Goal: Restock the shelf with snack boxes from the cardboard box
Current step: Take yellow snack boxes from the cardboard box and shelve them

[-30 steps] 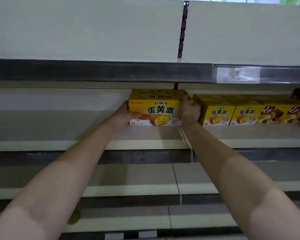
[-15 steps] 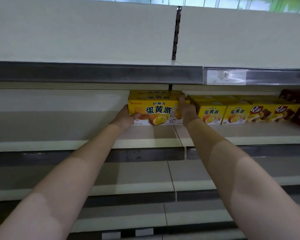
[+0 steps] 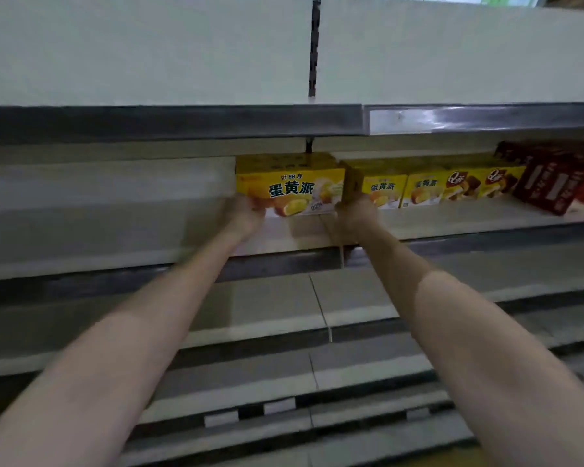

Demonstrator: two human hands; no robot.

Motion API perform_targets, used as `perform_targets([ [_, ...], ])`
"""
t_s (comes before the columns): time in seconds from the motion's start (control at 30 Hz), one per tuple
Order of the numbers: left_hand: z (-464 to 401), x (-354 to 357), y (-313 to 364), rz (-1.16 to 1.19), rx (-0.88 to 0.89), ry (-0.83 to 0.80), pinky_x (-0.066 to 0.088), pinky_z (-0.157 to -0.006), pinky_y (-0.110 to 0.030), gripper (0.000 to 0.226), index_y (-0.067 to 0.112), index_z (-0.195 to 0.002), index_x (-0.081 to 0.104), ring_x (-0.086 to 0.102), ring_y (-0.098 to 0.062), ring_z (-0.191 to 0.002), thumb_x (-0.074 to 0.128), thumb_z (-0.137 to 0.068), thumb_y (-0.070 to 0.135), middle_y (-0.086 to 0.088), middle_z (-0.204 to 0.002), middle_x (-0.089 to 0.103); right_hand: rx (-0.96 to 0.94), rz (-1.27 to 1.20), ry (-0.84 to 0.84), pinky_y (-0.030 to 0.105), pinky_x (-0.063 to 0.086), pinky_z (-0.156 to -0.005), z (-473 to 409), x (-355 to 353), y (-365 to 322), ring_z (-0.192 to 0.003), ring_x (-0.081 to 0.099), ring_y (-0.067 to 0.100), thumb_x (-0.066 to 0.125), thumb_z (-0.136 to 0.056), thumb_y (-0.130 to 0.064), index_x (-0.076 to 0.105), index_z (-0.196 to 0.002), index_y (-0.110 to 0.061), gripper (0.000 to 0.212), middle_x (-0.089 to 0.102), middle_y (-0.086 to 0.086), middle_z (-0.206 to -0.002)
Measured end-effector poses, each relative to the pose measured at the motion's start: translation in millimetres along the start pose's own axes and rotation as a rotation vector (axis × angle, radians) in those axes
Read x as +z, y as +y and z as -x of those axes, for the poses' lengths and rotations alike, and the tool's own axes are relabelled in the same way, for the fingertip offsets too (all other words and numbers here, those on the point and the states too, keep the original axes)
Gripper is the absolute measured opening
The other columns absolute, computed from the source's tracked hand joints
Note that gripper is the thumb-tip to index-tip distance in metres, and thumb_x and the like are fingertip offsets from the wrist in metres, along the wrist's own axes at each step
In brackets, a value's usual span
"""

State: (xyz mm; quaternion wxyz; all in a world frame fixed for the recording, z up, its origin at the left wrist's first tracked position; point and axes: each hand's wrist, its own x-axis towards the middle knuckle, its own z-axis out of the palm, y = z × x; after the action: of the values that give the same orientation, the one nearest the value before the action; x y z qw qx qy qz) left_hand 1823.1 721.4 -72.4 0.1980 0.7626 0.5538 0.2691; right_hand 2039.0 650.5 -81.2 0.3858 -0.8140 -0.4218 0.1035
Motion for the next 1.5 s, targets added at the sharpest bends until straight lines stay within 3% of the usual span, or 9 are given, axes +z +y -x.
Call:
perform_targets([
  [0.07,25,5,23,0.05,0.112,-0.07,0.044,-0.073,-0.03,0.016,0.012,-0.103,0.068,0.058,-0.022,-0.09,0.059,-0.097,0.024,-0.004,-0.094,0.06,-0.036,-0.025,0.02,0.032,0.044,-0.073,15,-13,7,-0.094,0.062,0.026,0.056,-0.097,-0.018,0.062,-0.108,-0.005,0.018,0.064,0.011,-0.102],
  [0.17,57,23,54,0.073,0.268,-0.151,0.043,-0.063,-0.031,0.012,0.009,-0.09,0.067,0.063,-0.024,-0.082,0.061,-0.096,0.018,-0.005,-0.084,0.066,-0.104,-0.146,0.105,0.02,0.037,-0.071,38,-35,26,-0.093,0.061,0.023,0.061,-0.093,-0.014,0.068,-0.106,-0.005,0.017,0.067,0.01,-0.106],
  [0.4,156,96,143,0.003,0.475,-0.255,0.052,-0.068,-0.035,0.014,0.016,-0.083,0.064,0.062,-0.022,-0.075,0.06,-0.093,0.024,-0.005,-0.081,0.065,-0.086,-0.008,0.188,0.029,0.046,-0.078,130,-117,134,-0.097,0.064,0.03,0.059,-0.091,-0.011,0.065,-0.103,-0.008,0.014,0.069,0.011,-0.1],
  [0.6,271,214,193,-0.083,0.716,-0.587,0.053,-0.072,-0.037,0.008,0.018,-0.082,0.062,0.064,-0.027,-0.082,0.06,-0.088,0.022,-0.008,-0.087,0.068,0.188,0.105,0.126,0.036,0.048,-0.081,259,-171,282,-0.097,0.062,0.031,0.061,-0.091,-0.016,0.065,-0.104,-0.003,0.019,0.067,0.016,-0.103],
  [0.83,434,329,228,-0.126,0.964,-0.935,0.054,-0.076,-0.037,0.01,0.015,-0.093,0.065,0.065,-0.028,-0.091,0.059,-0.09,0.023,-0.008,-0.095,0.07,0.633,0.057,0.294,0.031,0.044,-0.089,434,-191,411,-0.106,0.064,0.03,0.068,-0.082,-0.008,0.071,-0.11,-0.006,0.027,0.071,0.015,-0.11],
  [1.0,528,372,254,-0.088,1.105,-1.139,0.054,-0.08,-0.036,0.02,0.015,-0.105,0.069,0.066,-0.031,-0.094,0.062,-0.088,0.023,-0.011,-0.099,0.072,0.892,0.066,0.444,0.042,0.049,-0.091,527,-202,448,-0.106,0.061,0.03,0.064,-0.082,-0.015,0.068,-0.106,-0.01,0.024,0.068,0.011,-0.108],
  [1.2,612,400,253,-0.046,1.263,-1.407,0.053,-0.077,-0.034,0.019,0.012,-0.107,0.065,0.065,-0.024,-0.093,0.06,-0.091,0.02,-0.001,-0.097,0.066,1.161,0.062,0.593,0.03,0.044,-0.088,606,-209,448,-0.114,0.057,0.021,0.061,-0.093,-0.024,0.063,-0.122,-0.012,0.032,0.064,0.004,-0.122],
  [1.33,633,427,245,-0.017,1.375,-1.444,0.051,-0.077,-0.03,0.025,0.014,-0.113,0.065,0.064,-0.024,-0.097,0.06,-0.089,0.018,-0.004,-0.107,0.069,1.284,0.062,0.593,0.033,0.045,-0.093,622,-198,454,-0.116,0.058,0.024,0.068,-0.087,-0.018,0.062,-0.124,-0.012,0.038,0.065,0.006,-0.123],
  [1.5,648,455,234,-0.072,1.418,-1.469,0.057,-0.076,-0.044,0.02,0.016,-0.106,0.059,0.064,-0.026,-0.09,0.055,-0.086,0.018,-0.004,-0.104,0.064,1.371,0.059,0.58,0.036,0.047,-0.096,621,-187,469,-0.118,0.056,0.026,0.068,-0.084,-0.02,0.059,-0.127,-0.014,0.044,0.062,0.006,-0.125],
])
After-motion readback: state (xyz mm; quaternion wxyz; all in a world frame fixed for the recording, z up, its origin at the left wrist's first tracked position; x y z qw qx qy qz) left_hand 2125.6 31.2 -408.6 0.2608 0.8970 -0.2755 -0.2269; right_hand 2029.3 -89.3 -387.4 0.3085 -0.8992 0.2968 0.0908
